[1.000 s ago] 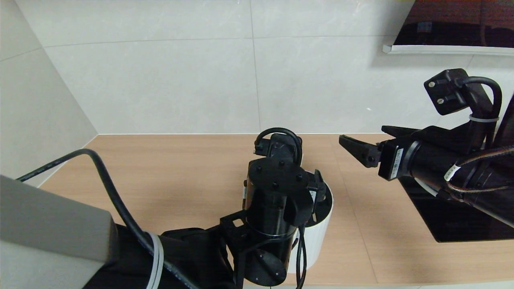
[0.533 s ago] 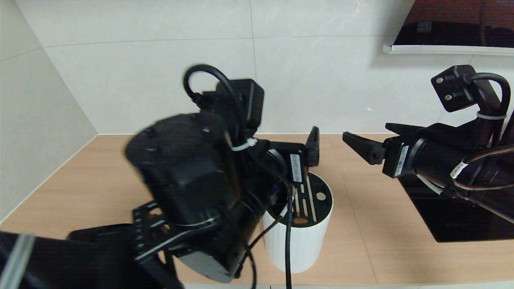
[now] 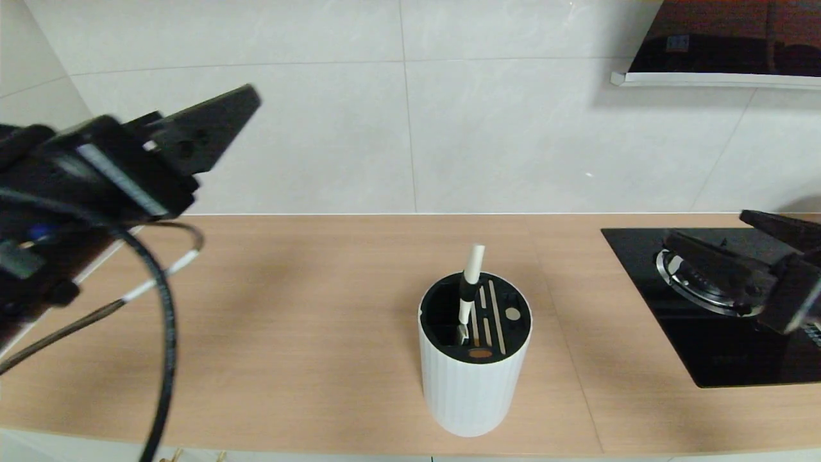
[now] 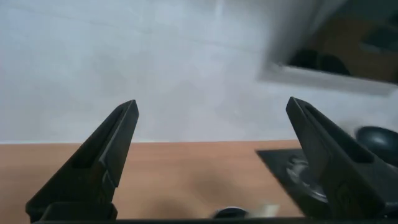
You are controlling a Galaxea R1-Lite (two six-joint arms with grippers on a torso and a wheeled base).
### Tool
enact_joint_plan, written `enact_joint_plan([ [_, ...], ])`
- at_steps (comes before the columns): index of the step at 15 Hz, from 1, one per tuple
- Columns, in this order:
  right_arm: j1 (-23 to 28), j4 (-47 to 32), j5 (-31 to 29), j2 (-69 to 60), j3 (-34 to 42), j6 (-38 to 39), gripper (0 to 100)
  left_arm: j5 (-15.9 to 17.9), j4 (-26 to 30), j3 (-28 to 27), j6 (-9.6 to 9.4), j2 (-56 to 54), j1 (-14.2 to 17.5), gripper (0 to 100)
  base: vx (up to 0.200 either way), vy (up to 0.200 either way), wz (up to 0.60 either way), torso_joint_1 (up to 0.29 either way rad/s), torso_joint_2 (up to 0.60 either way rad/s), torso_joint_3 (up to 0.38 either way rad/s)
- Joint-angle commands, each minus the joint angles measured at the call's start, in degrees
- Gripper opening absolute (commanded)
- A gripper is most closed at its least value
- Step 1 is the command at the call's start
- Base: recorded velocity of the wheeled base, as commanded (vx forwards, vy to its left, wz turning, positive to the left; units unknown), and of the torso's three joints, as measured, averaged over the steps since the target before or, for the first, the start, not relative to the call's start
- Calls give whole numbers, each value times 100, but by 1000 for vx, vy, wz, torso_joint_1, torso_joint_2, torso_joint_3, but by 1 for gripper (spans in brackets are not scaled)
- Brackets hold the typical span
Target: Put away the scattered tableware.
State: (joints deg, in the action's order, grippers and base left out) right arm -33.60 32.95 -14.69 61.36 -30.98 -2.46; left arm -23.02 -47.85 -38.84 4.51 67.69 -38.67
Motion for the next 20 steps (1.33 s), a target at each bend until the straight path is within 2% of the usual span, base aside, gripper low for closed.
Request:
enact_joint_plan([
  [1, 415, -122, 10, -1732, 1287, -193, 100, 368, 1287, 922, 15, -2182, 1142, 100, 0, 0, 0, 0, 0, 0],
  [2, 864, -122, 63, -2101, 1621, -193, 100, 412, 1937, 1036, 24, -2770, 1204, 100, 0, 0, 0, 0, 0, 0],
  [3, 1400, -149, 318, -2725, 2017, -149, 100, 649, 3115, 1115, 32, -3570, 1511, 100, 0, 0, 0, 0, 0, 0],
  [5, 1813, -571, 397, -3604, 2201, -123, 100, 1124, 4758, 1080, 314, -4379, 2012, 100, 0, 0, 0, 0, 0, 0],
  [7, 2191, -1282, 432, -4395, 2184, -123, 100, 1396, 5365, 1142, 393, -4950, 2364, 100, 0, 0, 0, 0, 0, 0],
  [9, 2331, -1669, 432, -4931, 2184, -123, 100, 1440, 5382, 1318, 445, -5258, 2628, 100, 0, 0, 0, 0, 0, 0],
  [11, 2525, -2390, 414, -5573, 2219, -158, 100, 1449, 5391, 1608, 419, -5794, 3076, 100, 0, 0, 0, 0, 0, 0],
  [12, 2665, -2416, 397, -5555, 2263, -132, 100, 1449, 5400, 1836, 410, -6181, 3287, 100, 0, 0, 0, 0, 0, 0],
  [13, 2868, -2416, 405, -5555, 2377, -123, 100, 1326, 5365, 2065, 393, -6233, 3392, 100, 0, 0, 0, 0, 0, 0],
  [14, 3193, -2425, 458, -5740, 2597, -176, 100, 1185, 5365, 2179, 393, -6365, 3673, 100, 0, 0, 0, 0, 0, 0],
  [15, 3421, -2487, 660, -6136, 2860, -334, 100, 1282, 5400, 2293, 278, -6690, 3814, 100, 0, 0, 0, 0, 0, 0],
  [16, 3395, -2451, 739, -6118, 3098, -562, 100, 1291, 5382, 2451, 24, -6769, 3893, 100, 0, 0, 0, 0, 0, 0],
  [17, 3395, -2539, 616, -6118, 3098, -527, 100, 1001, 5295, 2689, -64, -6769, 3893, 100, 0, 0, 0, 0, 0, 0],
  [18, 3395, -2574, 590, -6118, 3098, -431, 100, 851, 5172, 2952, -73, -6769, 3893, 100, 0, 0, 0, 0, 0, 0],
  [19, 3395, -2671, 608, -6118, 3098, -387, 100, 851, 4969, 3383, -108, -6769, 3893, 100, 0, 0, 0, 0, 0, 0],
  [20, 3395, -2952, 616, -6118, 3098, -360, 100, 851, 4504, 3884, -91, -6769, 3893, 100, 0, 0, 0, 0, 0, 0],
])
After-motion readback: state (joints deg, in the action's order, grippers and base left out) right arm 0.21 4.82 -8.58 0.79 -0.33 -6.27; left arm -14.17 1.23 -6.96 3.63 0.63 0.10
